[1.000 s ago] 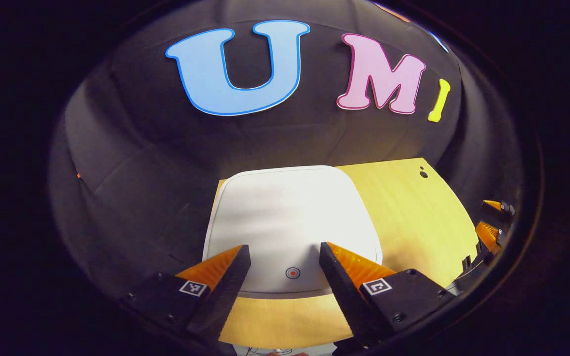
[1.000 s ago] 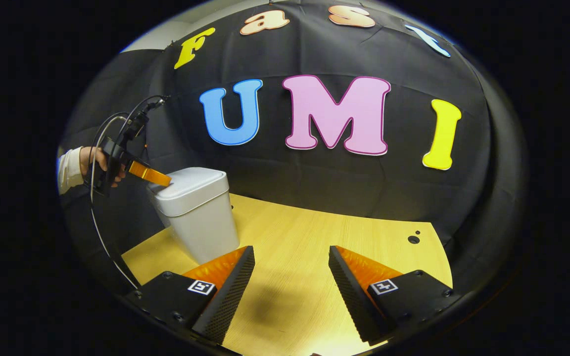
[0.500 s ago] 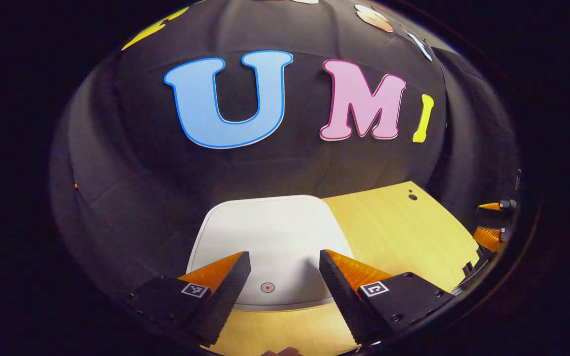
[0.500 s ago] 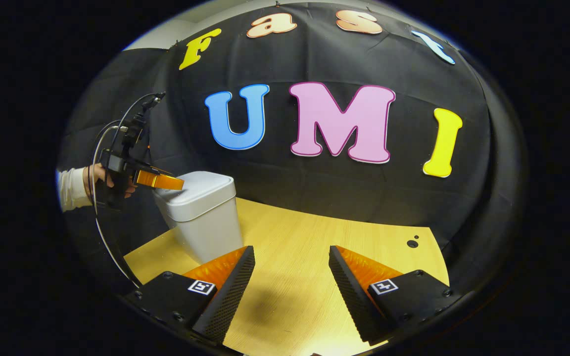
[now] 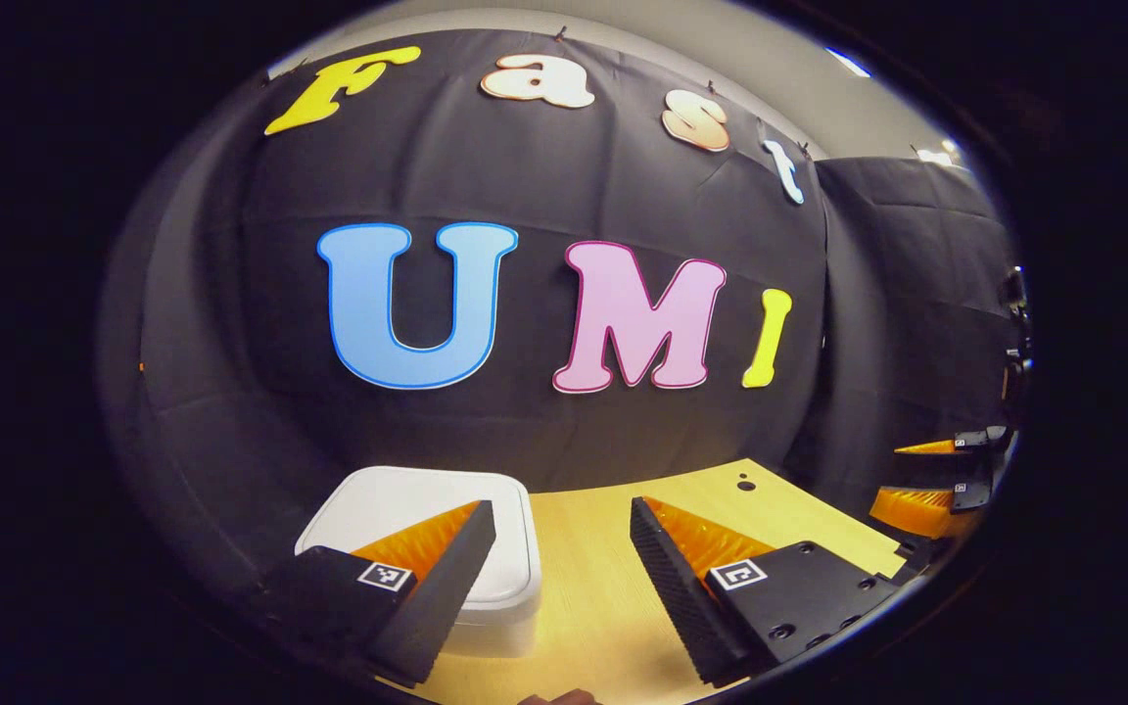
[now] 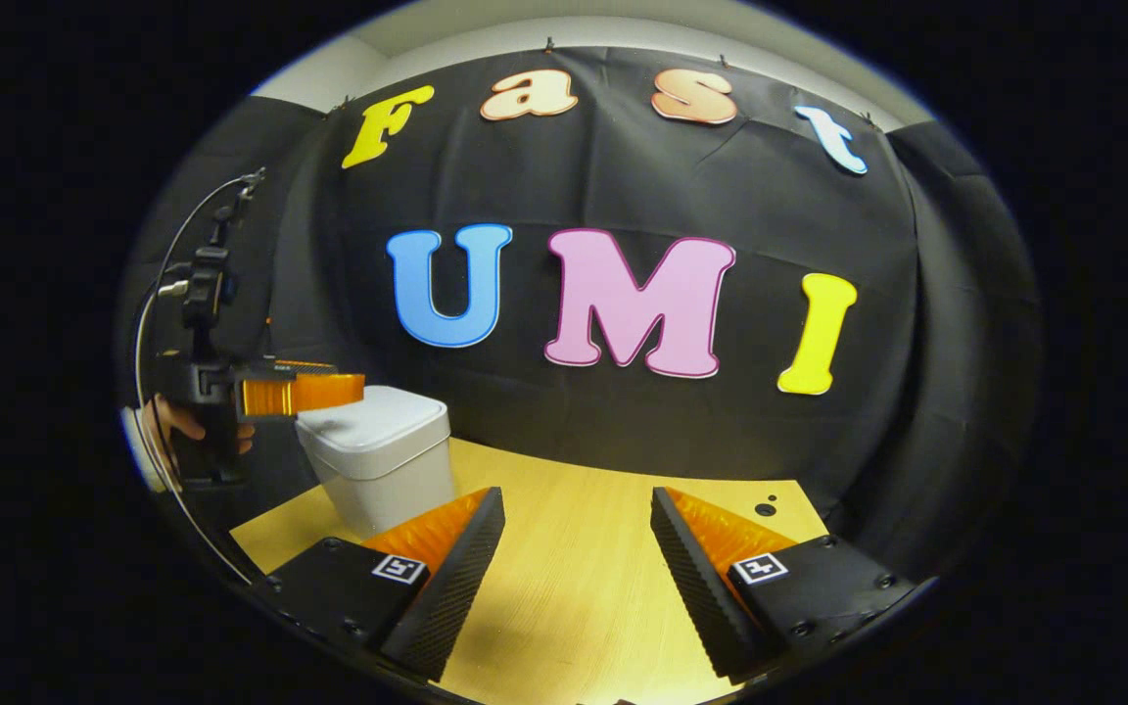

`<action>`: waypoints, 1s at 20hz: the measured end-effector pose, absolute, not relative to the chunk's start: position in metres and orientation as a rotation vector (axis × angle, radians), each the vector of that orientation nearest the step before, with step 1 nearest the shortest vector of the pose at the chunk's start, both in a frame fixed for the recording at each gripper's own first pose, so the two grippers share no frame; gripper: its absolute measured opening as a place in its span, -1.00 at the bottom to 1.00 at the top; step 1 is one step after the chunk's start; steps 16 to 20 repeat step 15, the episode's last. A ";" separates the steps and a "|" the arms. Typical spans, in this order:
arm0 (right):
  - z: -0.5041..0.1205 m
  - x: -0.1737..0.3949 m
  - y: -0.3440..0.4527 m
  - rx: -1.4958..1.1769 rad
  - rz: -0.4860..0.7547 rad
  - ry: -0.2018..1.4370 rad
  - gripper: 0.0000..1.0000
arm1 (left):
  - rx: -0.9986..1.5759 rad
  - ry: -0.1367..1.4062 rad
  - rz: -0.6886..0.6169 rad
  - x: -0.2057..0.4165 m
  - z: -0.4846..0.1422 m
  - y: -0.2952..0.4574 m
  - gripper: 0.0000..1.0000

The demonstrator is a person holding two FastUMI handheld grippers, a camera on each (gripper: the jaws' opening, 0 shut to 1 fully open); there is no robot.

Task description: Press the lid of the desktop garbage bin to open it, pick up the crumpled paper on the desktop and throw it into the bin, then pick up the pop can on the desktop and drop it into the bin, and finally close the garbage bin lid.

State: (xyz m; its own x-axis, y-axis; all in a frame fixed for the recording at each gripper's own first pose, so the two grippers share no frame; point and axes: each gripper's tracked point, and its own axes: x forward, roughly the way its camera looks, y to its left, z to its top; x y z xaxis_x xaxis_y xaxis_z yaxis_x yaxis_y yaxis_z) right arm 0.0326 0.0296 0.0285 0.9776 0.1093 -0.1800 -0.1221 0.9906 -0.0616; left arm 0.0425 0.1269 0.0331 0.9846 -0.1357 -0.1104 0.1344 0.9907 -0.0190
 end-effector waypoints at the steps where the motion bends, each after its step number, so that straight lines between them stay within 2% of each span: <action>1: 0.035 0.032 0.021 -0.081 0.092 0.152 0.94 | -0.021 0.098 -0.125 0.035 0.035 0.114 0.89; 6: 0.048 0.021 0.005 -0.090 0.158 0.084 0.94 | 0.005 -0.005 -0.037 -0.012 0.055 0.048 0.87; 10: 0.056 0.009 -0.012 -0.040 0.214 0.054 0.94 | 0.013 -0.011 0.035 -0.035 0.057 0.020 0.90; 13: 0.069 0.002 -0.029 -0.049 0.208 -0.001 0.94 | 0.010 -0.026 0.058 -0.049 0.062 0.009 0.90; 20: 0.072 -0.002 -0.036 -0.032 0.181 -0.011 0.94 | 0.041 -0.039 0.061 -0.053 0.068 0.006 0.90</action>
